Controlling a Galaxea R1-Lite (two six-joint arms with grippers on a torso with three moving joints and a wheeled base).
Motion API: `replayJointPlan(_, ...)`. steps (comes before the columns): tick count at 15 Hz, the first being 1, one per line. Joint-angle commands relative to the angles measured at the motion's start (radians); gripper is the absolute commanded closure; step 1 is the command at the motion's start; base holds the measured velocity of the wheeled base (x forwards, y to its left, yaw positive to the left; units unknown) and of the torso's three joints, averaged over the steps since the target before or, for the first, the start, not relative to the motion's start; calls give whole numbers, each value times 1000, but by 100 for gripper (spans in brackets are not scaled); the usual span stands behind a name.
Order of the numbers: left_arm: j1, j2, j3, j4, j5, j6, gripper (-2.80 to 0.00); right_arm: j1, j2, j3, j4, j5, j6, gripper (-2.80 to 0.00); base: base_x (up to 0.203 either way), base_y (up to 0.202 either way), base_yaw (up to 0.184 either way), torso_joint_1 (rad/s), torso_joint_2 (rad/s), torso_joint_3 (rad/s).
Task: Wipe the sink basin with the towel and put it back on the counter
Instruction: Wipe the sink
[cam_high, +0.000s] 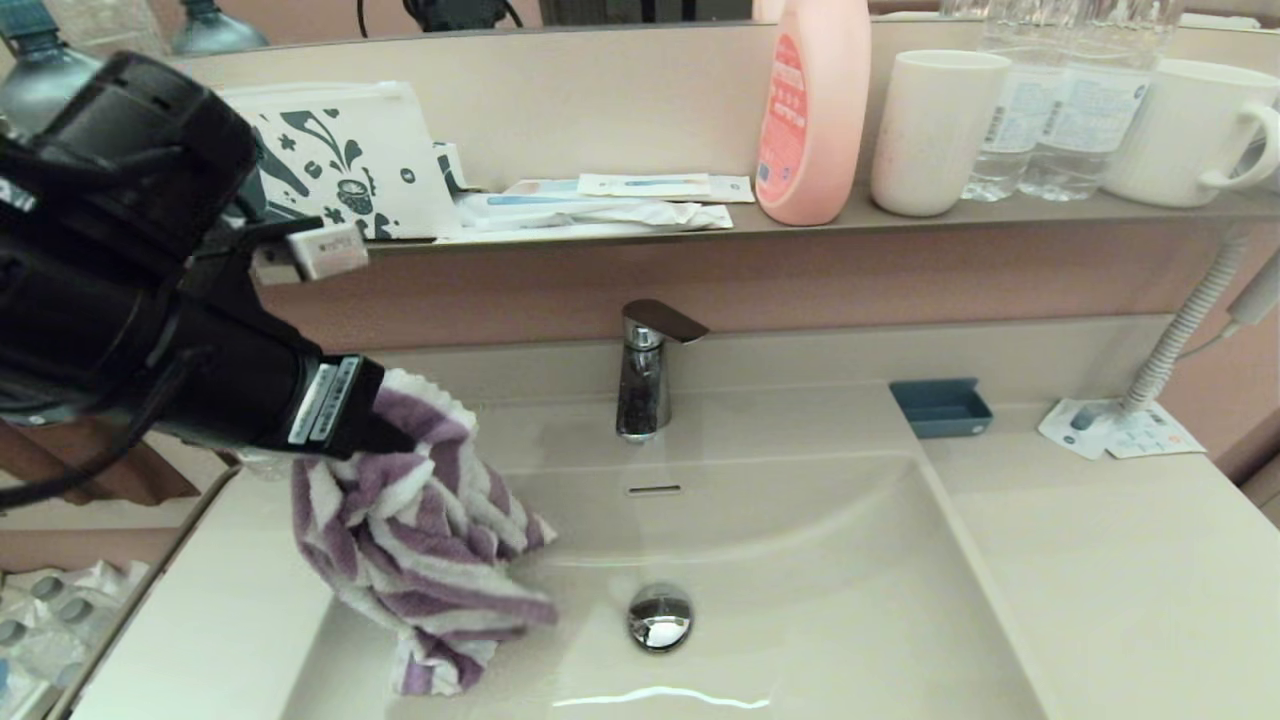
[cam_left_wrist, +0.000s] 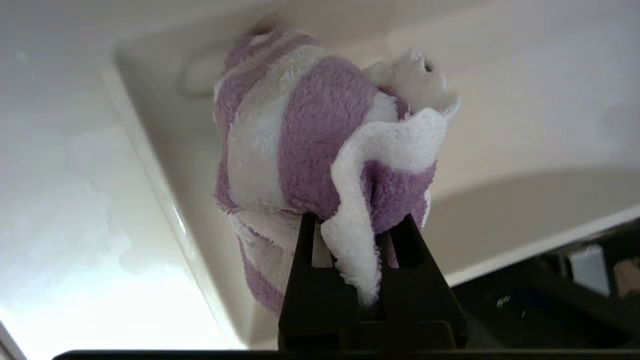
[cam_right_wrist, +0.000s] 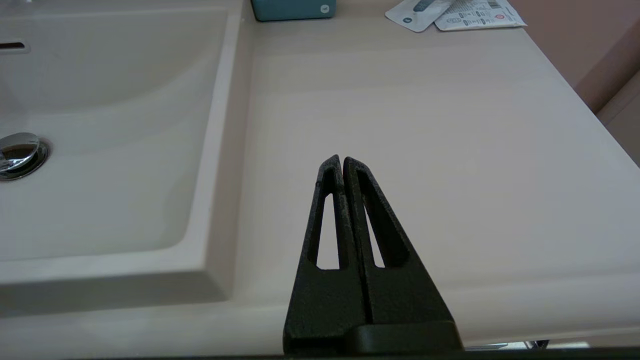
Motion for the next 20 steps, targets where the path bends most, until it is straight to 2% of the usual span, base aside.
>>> replayJointPlan(1,8,-44,88,2,-1,11,0,0,1,0,0,0,-1,0,0,0,0,0,0,0)
replayJointPlan(3,43,-80,247,-55,-5,65,0,0,1,0,0,0,0,0,0,0,0,0,0,0)
replayJointPlan(4,67,-88,341,-125,-7,89,0,0,1,0,0,0,-1,0,0,0,0,0,0,0)
replayJointPlan(6,117,-87,513,-372,-39,117,0,0,1,0,0,0,0,0,0,0,0,0,0,0)
replayJointPlan(9,165,-47,709,-767,-159,129,0,0,1,0,0,0,-1,0,0,0,0,0,0,0)
replayJointPlan(11,172,37,788,-972,-162,118,0,0,1,0,0,0,1,0,0,0,0,0,0,0)
replayJointPlan(14,161,153,852,-1134,-100,84,0,0,1,0,-1,0,-1,0,0,0,0,0,0,0)
replayJointPlan(17,156,261,896,-1284,-89,81,0,0,1,0,0,0,1,0,0,0,0,0,0,0)
replayJointPlan(20,132,291,919,-1314,-89,78,0,0,1,0,-1,0,-1,0,0,0,0,0,0,0)
